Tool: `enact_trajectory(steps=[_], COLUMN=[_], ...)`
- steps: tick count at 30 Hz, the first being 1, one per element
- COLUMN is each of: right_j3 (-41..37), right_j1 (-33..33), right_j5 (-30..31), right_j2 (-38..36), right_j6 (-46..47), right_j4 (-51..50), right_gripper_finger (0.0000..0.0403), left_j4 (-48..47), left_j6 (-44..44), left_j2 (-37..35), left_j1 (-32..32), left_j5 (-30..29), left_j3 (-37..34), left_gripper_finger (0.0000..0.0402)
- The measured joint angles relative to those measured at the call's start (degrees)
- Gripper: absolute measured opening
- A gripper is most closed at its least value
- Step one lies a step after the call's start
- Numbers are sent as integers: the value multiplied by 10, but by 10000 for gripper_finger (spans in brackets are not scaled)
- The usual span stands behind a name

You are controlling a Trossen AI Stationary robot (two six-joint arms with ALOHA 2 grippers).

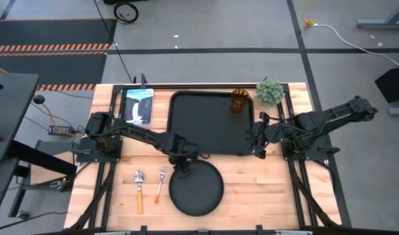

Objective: Pick and place plate/cup/fork/spoon on tray
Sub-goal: Put the black plate on the black tray to the bottom left of the orange cup

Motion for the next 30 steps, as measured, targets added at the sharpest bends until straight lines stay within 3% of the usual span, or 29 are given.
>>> enact_trajectory(steps=[8, 21, 30], right_j3=[0, 0, 0], right_j1=[0, 0, 0], right_j5=[-2, -7, -7], right_j2=[0, 0, 0], right_j6=[4, 9, 9], right_j4=[1, 4, 4], right_gripper_finger=[132, 132, 132], left_j4=[14, 28, 37], left_j6=[-15, -26, -27], left_j2=[0, 0, 1], left_j1=[-1, -1, -1], left_j5=[7, 12, 12], left_j3=[-25, -25, -25], left_gripper_finger=[135, 59, 32])
